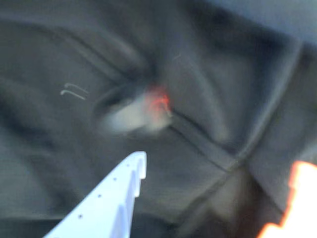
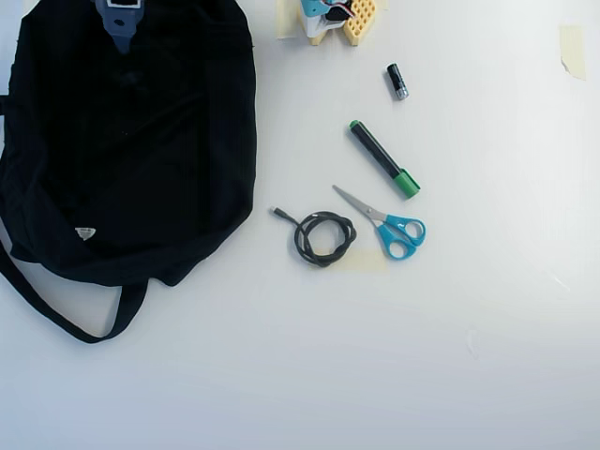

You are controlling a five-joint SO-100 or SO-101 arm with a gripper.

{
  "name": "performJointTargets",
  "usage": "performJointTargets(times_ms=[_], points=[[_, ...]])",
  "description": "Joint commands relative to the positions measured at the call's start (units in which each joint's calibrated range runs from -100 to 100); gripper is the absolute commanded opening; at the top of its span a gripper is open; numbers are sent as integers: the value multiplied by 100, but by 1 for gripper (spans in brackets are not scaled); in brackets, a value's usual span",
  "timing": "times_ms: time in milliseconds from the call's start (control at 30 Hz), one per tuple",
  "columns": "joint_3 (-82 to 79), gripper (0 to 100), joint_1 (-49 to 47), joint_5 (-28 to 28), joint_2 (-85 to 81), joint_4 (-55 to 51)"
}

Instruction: Put the bike light into the black bag

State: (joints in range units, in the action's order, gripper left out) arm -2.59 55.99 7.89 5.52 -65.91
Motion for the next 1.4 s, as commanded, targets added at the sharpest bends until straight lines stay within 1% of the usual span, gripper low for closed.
performJointTargets(times_ms=[0, 33, 100, 133, 167, 200, 233, 300, 400, 467, 533, 567, 667, 733, 833, 967, 1167, 1367], points=[[89, 40, -812, 213, -1896, -240], [62, 40, -1268, 229, -2320, -240], [53, 39, -2869, 223, -3274, -240], [53, 39, -3385, 229, -3448, -240], [53, 37, -4140, 229, -3548, -240], [53, 27, -4791, 239, -3548, -240], [44, 16, -5180, 365, -3548, -240], [44, 2, -5591, 695, -3548, -240], [-46, 2, -5733, 863, -3548, -240], [-109, 2, -5711, 816, -3589, -308], [-145, 2, -5704, 811, -3780, -756], [-163, 2, -5704, 811, -3797, -799], [-459, 2, -5786, 811, -4162, -1669], [-828, 2, -5876, 737, -4544, -1936], [-1600, 2, -5920, 402, -5233, -1721], [-3272, 2, -6025, 45, -6121, -1023], [-5742, 2, -6354, -18, -7648, -110], [-7539, 2, -6429, -28, -9274, -76]])
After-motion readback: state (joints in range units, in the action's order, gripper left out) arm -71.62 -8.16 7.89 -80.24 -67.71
